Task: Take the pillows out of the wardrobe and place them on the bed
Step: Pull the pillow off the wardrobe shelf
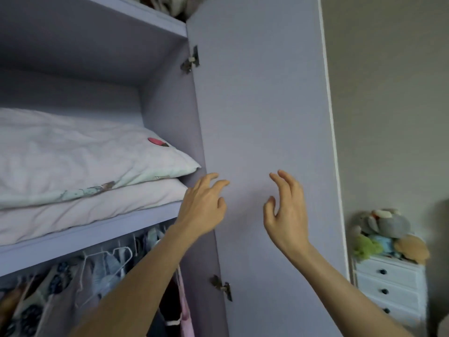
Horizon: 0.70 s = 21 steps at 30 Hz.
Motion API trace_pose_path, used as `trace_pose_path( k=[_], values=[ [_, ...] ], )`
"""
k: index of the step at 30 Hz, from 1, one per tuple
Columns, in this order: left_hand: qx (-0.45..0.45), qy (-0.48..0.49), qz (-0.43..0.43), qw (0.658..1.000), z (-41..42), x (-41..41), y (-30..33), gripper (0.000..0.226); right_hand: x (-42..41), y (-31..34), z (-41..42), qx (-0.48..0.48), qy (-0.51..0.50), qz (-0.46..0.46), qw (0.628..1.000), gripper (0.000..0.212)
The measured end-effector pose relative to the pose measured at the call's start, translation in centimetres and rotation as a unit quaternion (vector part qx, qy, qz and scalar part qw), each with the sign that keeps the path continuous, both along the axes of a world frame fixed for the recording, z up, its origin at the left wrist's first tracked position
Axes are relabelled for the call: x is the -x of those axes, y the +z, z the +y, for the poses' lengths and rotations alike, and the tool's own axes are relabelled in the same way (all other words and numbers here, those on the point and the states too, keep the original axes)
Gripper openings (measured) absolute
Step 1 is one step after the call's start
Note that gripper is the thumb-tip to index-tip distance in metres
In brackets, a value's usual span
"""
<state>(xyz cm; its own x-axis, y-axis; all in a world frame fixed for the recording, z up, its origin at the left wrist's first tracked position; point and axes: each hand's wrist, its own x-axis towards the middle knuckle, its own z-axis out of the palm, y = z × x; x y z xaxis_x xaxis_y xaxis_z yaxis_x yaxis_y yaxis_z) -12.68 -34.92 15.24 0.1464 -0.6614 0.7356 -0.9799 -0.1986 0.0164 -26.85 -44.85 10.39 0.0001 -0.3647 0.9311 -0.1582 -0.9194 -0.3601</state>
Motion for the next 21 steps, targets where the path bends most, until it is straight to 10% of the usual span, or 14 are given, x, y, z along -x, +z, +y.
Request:
trace_pose_path(
  k=[12,18,21],
  values=[
    [0.045,0.340,-0.077,0.936,19.2,-18.1,6.3,0.037,-22.9,7.8,5.5,0.080,0.129,0.169,0.974,0.050],
    [-0.039,0.455,-0.099,0.884,21.7,-24.1,10.8,0.094,-33.5,13.0,6.6,0.228,0.145,0.370,0.889,0.090],
    [-0.040,0.472,-0.152,0.867,21.1,-26.6,9.6,0.083,-37.1,13.2,6.6,0.286,0.115,0.336,0.890,0.090]
  ],
)
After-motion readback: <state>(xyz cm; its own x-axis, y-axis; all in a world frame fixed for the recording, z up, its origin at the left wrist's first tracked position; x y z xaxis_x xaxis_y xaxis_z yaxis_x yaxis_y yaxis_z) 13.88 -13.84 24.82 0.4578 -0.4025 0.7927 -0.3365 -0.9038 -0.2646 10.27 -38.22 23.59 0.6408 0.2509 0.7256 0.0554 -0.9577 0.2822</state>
